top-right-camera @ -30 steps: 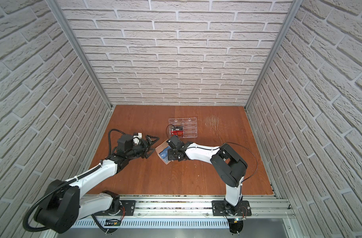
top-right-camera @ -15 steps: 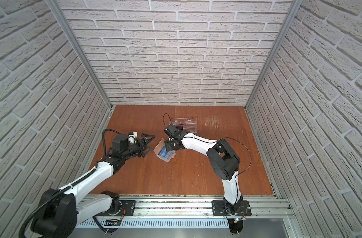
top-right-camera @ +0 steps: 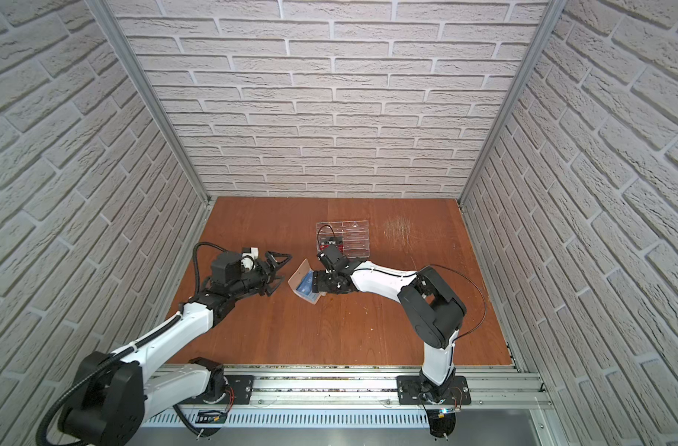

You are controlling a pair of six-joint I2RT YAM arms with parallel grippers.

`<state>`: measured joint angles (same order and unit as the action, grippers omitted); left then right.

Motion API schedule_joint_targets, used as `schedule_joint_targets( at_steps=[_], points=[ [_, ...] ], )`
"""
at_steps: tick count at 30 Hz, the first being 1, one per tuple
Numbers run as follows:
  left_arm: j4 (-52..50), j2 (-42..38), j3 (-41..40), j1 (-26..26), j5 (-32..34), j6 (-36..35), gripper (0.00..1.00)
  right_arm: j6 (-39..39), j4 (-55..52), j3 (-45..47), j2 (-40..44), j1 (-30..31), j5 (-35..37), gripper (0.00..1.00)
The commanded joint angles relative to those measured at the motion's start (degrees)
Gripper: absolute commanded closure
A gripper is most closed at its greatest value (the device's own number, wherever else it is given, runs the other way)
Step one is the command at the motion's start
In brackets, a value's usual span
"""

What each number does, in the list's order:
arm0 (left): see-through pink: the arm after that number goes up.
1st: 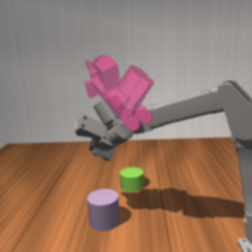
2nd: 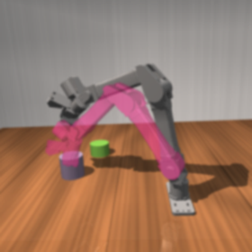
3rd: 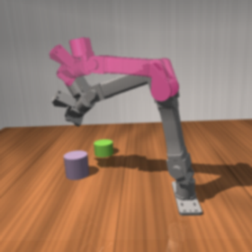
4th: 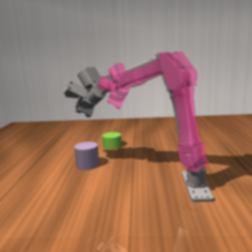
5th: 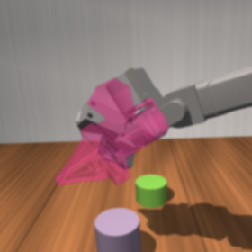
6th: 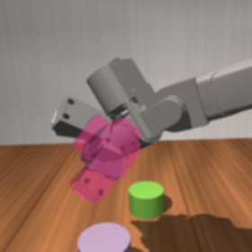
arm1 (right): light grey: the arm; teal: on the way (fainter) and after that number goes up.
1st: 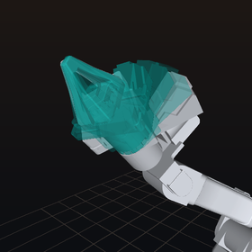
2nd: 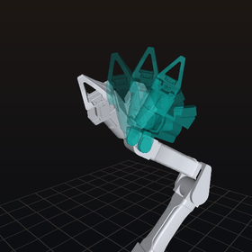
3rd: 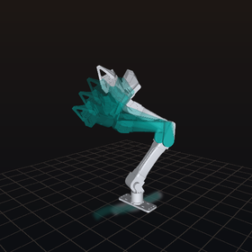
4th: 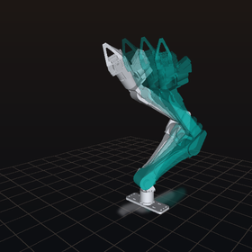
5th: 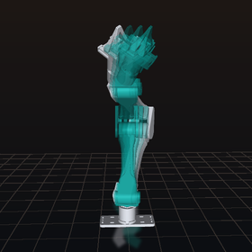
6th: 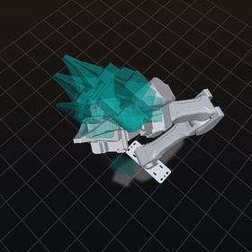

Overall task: Take the credit cards out of the card holder
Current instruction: Open the card holder at the center of the table.

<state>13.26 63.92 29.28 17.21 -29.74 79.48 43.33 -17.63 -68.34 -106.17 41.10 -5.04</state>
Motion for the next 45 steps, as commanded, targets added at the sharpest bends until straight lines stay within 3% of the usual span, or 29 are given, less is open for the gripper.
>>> schedule_joint_targets(
  at_steps=[1,6,14,19,24,29,31,45],
  points=[
    [1.95,-0.85,-1.23,-0.16,-0.67,-0.91,0.02,1.29,1.69,-3.39,-2.23,0.51,0.13,0.25],
    [2.34,-1.22,-1.33,-0.30,-1.26,-0.47,0.01,-1.56,-3.18,-8.79,-6.32,0.41,2.47,0.31],
    [1.78,-2.93,-1.74,-2.93,-3.26,0.33,0.01,-6.59,-4.99,-15.61,-13.51,0.34,0.09,0.48],
    [1.60,-4.80,-2.40,-3.79,-3.44,1.32,0.01,-8.34,-8.15,-19.13,-15.19,0.42,1.04,0.50],
    [1.90,-4.16,-1.52,-3.51,-3.49,1.53,0.02,-8.00,-7.34,-16.04,-10.43,0.45,2.23,0.46],
    [2.30,-2.93,-0.21,-3.38,-3.79,1.55,0.02,-8.08,-8.48,-12.99,-2.57,1.99,6.37,0.31],
    [2.71,-2.99,-0.19,-3.48,-3.97,2.05,0.01,-8.20,-9.17,-12.96,-1.08,3.45,7.73,0.29],
    [0.52,-7.49,-0.89,-7.95,-5.68,4.45,0.02,-4.19,-5.50,-17.05,-9.86,8.15,5.23,0.31]
  ],
)
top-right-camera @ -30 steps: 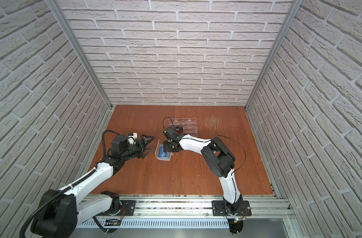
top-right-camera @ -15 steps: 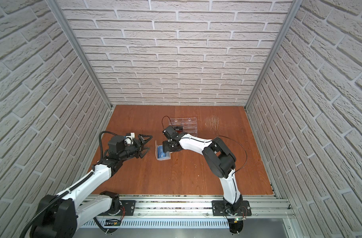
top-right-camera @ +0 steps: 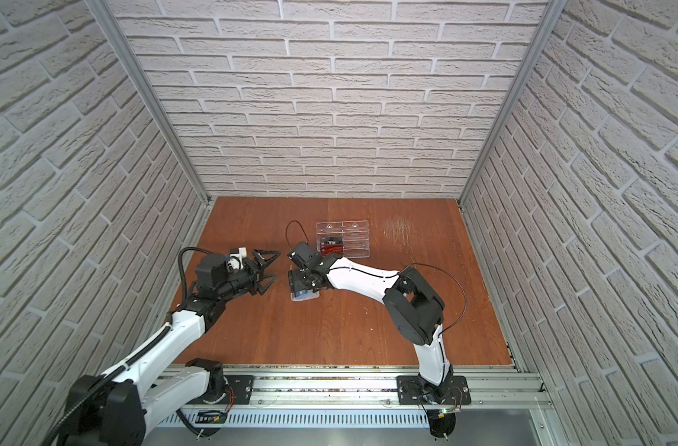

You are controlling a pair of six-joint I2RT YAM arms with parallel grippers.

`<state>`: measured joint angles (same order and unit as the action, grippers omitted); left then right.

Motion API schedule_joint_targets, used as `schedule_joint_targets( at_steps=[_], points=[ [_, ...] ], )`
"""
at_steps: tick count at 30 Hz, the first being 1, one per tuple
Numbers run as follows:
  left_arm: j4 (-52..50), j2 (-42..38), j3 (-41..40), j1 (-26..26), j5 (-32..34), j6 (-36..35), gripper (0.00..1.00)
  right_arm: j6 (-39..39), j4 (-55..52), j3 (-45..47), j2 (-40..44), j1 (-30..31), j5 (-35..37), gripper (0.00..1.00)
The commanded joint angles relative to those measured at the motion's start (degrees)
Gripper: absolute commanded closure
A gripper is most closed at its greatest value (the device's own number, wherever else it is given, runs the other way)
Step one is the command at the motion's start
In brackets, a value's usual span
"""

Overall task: Take the credit cards out of the card holder
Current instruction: Open the card holder at the center of the table.

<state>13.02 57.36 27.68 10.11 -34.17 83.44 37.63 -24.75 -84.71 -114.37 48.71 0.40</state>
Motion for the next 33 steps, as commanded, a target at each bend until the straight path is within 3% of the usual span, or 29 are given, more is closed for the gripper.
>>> schedule_joint_targets(
  at_steps=[1,12,33],
  points=[
    [0.95,-0.80,0.75,-0.88,-1.24,0.66,0.02,1.82,2.17,-0.62,-2.12,0.81,-0.47,0.31],
    [5.46,3.79,1.32,0.64,-1.07,1.86,0.01,2.02,5.69,2.50,-0.27,1.39,-2.25,0.32],
    [7.48,8.85,3.44,4.24,1.38,2.07,0.02,2.01,6.20,9.33,6.96,-1.66,-0.94,0.24]
  ],
)
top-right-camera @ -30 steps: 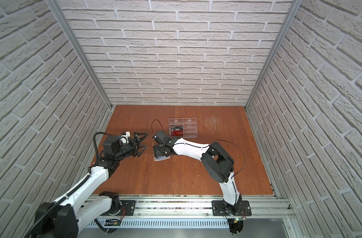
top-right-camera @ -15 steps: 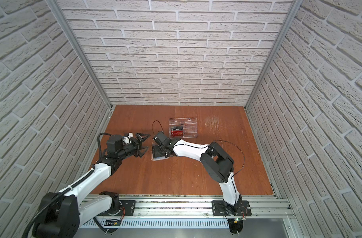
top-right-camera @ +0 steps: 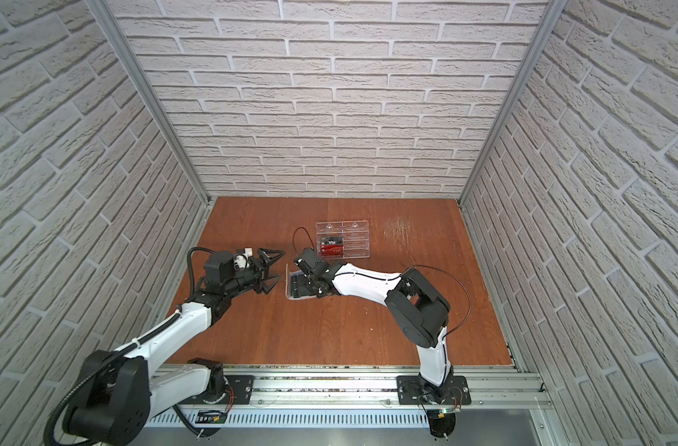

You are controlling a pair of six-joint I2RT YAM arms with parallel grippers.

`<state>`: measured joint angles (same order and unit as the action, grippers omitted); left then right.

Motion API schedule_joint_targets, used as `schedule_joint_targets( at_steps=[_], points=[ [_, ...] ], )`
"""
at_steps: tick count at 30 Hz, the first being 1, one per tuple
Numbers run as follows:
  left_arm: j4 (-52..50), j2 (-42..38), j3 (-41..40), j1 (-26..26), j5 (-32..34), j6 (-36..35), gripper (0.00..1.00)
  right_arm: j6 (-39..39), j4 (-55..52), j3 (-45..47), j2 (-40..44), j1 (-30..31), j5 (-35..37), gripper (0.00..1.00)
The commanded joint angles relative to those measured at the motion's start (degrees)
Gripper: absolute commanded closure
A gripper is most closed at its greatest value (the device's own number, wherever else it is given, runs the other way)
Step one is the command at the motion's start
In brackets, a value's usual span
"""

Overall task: Take the credit cards out of the card holder
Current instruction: Open the card holder at the center of the table.

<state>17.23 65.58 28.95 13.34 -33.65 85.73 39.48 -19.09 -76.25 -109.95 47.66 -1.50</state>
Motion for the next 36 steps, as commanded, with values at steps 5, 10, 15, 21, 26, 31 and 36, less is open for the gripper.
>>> schedule_joint_targets(
  at_steps=[5,10,15,21,26,31,36],
  points=[
    [2.66,2.59,5.34,3.78,2.56,-0.52,0.02,0.39,1.51,3.03,3.43,-1.27,1.45,0.24],
    [4.14,7.42,8.06,7.31,3.74,-0.19,0.02,1.07,2.58,4.87,3.63,-2.10,1.41,0.25],
    [3.58,10.67,7.77,7.77,4.90,-1.26,0.02,1.68,4.34,7.61,3.99,-3.07,0.63,0.26],
    [2.11,9.88,3.19,4.60,4.45,-3.10,0.02,1.57,5.36,9.01,3.96,-3.88,-0.12,0.26],
    [-2.70,6.55,0.79,1.47,3.98,-6.65,0.01,1.38,5.60,8.76,3.57,-4.15,-0.70,0.28],
    [-4.68,3.07,2.20,1.29,3.34,-7.17,0.01,1.33,5.41,7.80,3.80,-4.11,-1.09,0.29],
    [-5.32,2.38,6.00,5.21,4.43,-5.67,0.02,2.09,6.49,7.54,4.99,-4.03,-2.03,0.29]
  ],
)
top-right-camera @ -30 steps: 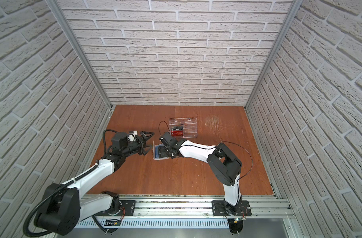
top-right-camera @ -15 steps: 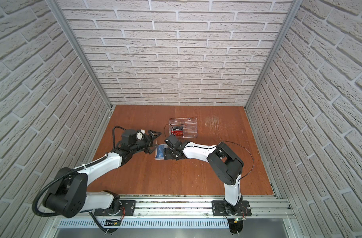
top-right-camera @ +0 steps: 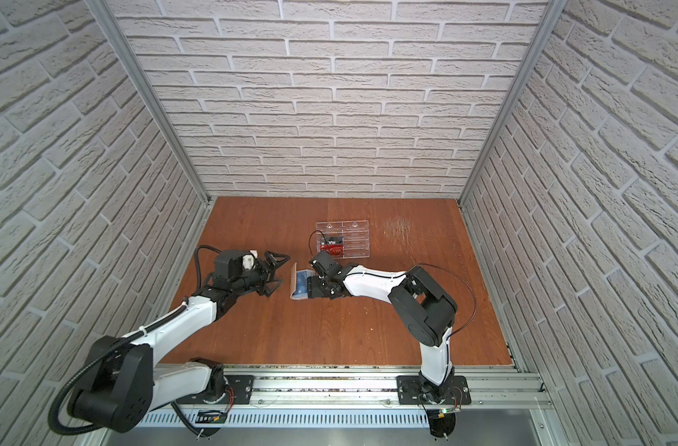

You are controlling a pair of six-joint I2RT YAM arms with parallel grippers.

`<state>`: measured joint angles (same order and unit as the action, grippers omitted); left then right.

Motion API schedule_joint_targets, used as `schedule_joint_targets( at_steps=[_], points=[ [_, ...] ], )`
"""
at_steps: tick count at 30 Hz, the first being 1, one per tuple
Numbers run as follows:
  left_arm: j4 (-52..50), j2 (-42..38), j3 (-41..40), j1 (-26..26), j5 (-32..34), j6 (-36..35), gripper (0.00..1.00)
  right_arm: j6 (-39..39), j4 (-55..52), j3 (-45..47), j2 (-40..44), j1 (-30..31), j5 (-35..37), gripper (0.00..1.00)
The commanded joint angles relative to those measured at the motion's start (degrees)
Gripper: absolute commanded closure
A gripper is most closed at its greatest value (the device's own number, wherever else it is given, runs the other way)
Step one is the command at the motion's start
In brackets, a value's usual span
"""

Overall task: Take the credit cards out of the card holder
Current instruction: Open the card holder at the center of the table.

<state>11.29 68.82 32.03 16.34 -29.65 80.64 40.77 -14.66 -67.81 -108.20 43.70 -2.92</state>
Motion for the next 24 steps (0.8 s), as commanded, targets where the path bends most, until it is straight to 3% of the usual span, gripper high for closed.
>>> schedule_joint_targets(
  at_steps=[1,13,24],
  points=[
    [0.34,-0.26,4.00,3.44,0.78,-0.57,0.02,0.84,1.79,-0.96,3.39,-0.09,-0.63,0.29],
    [3.18,9.17,8.96,6.87,3.55,0.53,0.01,1.62,3.51,2.88,3.87,-0.72,-0.85,0.28],
    [-0.21,10.56,9.92,6.77,3.79,-1.26,0.02,1.48,5.31,4.88,3.57,-2.19,-2.35,0.29]
  ],
)
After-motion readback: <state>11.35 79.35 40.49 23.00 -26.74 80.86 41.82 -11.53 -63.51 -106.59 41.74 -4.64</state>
